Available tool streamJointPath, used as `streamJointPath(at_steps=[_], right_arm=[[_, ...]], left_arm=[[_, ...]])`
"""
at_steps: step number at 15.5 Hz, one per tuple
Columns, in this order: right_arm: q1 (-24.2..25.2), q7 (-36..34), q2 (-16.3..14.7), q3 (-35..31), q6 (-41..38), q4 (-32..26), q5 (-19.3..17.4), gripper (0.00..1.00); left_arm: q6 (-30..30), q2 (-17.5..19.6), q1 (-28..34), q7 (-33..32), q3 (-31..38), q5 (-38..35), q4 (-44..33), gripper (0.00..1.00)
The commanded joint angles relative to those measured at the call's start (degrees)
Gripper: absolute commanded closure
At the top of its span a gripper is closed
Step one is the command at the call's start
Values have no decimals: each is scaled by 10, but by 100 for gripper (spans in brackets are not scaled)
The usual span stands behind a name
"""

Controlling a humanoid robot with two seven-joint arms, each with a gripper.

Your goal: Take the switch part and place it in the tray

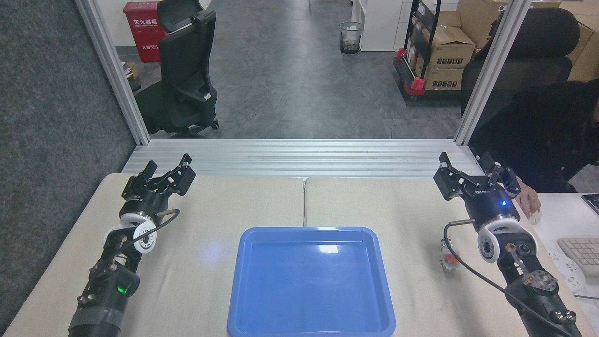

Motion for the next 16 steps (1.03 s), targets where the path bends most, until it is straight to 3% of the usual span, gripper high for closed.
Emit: streamJointPath(at_steps=[1,16], right_arm=[[1,0,-4,-2,0,1,0,1],[15,1,-6,-2,-7,4,-1,1]], left_arm=[[1,0,0,-1,-13,1,1,0],[1,-1,-1,0,-13,9,0,0]])
